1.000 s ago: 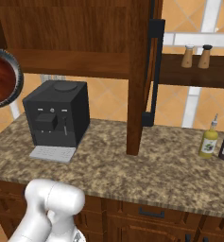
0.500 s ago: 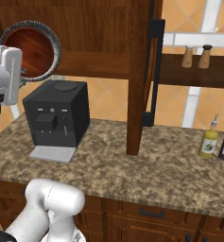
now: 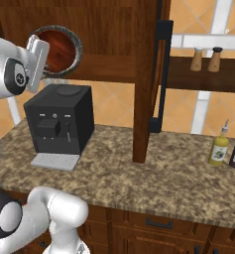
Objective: Pick up the bowls on the counter and stack them on top of one another in the open cabinet. Place the smaller bowl on top of the larger bowl.
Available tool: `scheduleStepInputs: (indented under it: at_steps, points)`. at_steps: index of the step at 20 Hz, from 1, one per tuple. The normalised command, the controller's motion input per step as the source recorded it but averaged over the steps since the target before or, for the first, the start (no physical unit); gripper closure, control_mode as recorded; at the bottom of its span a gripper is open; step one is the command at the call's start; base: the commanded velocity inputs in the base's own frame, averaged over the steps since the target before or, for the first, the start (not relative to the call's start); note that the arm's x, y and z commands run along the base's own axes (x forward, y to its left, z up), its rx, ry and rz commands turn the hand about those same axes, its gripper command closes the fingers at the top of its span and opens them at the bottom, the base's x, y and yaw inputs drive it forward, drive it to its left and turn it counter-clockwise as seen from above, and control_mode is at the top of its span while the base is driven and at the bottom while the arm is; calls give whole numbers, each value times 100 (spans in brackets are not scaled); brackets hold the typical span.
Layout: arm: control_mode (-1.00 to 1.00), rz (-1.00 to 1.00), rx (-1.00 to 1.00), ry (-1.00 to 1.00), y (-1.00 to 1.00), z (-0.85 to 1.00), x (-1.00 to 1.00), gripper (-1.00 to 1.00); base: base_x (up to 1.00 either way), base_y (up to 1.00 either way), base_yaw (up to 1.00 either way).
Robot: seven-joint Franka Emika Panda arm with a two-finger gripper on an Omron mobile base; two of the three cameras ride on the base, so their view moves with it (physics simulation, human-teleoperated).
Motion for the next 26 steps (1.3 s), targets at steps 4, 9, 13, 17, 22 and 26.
scheduleStepInputs:
  at_steps: [4,9,13,17,22,26]
  points:
    - [-100,0,-1,11,0,0,94,100,0,0,0]
    - [-100,-1,-3,8,0,0,100,100,0,0,0]
    - [-100,-3,-4,8,0,0,96,-100,0,0,0]
    - [-100,-11,-2,0,3,0,8,-100,0,0,0]
    - [-100,-12,-7,-31,2,0,-91,-100,0,0,0]
    - [-100,-15,-2,-32,-13,-54,-100,-100,0,0,0]
